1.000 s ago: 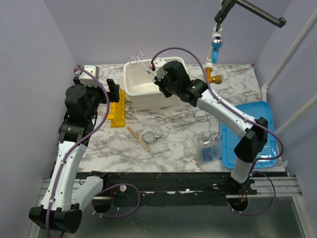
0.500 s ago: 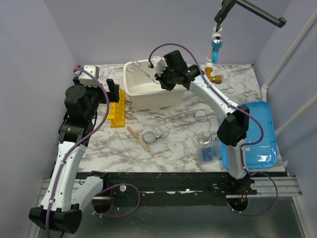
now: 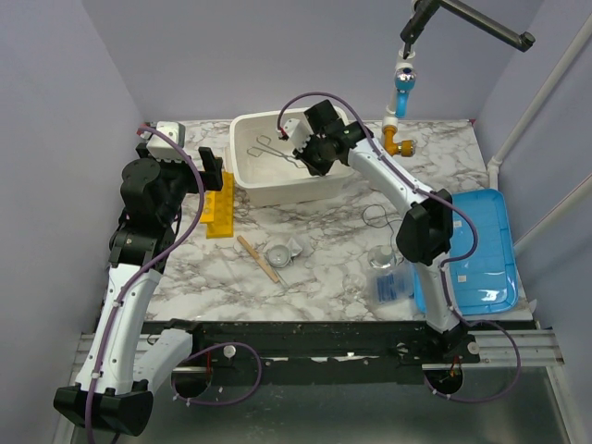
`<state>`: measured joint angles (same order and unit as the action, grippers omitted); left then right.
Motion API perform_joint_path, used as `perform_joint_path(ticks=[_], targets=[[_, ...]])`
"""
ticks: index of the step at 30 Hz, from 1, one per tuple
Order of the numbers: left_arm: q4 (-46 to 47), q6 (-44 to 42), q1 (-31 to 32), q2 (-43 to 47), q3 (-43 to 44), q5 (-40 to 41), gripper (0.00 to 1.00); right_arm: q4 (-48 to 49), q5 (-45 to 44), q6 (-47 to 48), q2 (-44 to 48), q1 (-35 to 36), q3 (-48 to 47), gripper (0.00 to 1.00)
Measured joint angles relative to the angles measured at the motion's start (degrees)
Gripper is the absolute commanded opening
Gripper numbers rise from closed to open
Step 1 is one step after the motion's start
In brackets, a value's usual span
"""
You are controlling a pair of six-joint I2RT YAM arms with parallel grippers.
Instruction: Organize the chemistry lab equipment
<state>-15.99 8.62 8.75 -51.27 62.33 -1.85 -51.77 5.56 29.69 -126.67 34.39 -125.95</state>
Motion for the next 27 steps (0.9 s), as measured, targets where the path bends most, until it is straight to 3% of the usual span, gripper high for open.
perform_joint_path(ticks=[2, 14, 23, 27], targets=[[0.0, 0.0, 0.0, 0.0, 0.0, 0.0, 0.98, 0.13, -0.35, 0.35, -0.59, -0.11, -0.17, 0.04], [-0.07, 0.83, 0.0, -0.2, 0.0, -0.09, 0.98, 7.74, -2.58, -0.9, -1.51, -0.33, -0.17, 0.45], [-0.11, 1.11, 0.0, -0.24, 0.0, -0.09, 0.98, 10.54, -3.45, -2.23, -1.51, -0.33, 0.02, 0.62], [-0.11, 1.25, 0.0, -0.24, 0.0, -0.09, 0.99, 11.65, -3.52, -3.37, -1.22, -0.33, 0.33, 0.65]])
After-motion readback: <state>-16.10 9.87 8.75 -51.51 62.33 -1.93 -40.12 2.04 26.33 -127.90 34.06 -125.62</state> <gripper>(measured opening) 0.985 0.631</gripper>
